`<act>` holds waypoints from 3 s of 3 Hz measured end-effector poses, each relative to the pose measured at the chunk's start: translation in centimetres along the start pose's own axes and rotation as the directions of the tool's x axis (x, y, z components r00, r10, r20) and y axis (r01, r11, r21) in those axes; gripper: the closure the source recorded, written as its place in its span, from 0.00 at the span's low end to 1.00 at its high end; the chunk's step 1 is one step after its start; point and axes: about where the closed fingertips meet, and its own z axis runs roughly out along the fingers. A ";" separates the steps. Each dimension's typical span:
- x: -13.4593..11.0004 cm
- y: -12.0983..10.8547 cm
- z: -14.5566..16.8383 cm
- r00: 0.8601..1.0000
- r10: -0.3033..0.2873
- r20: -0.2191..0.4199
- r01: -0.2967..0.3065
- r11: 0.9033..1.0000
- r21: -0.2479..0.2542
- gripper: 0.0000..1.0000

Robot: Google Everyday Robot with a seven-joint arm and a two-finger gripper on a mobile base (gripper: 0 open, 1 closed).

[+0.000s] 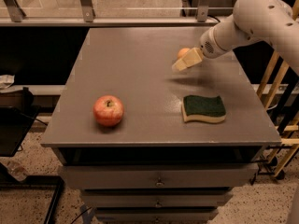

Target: Move orange near apple

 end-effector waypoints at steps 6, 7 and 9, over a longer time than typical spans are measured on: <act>-3.2 8.2 -6.9 0.901 -0.389 0.190 0.425 0.878 -0.218 1.00; -2.0 9.3 -6.9 0.873 -0.451 0.183 0.486 0.833 -0.264 1.00; -2.2 11.4 -5.7 0.836 -0.514 0.192 0.548 0.771 -0.325 1.00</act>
Offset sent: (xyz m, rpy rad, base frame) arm 0.0177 0.0125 -0.0153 0.0595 0.0271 0.0329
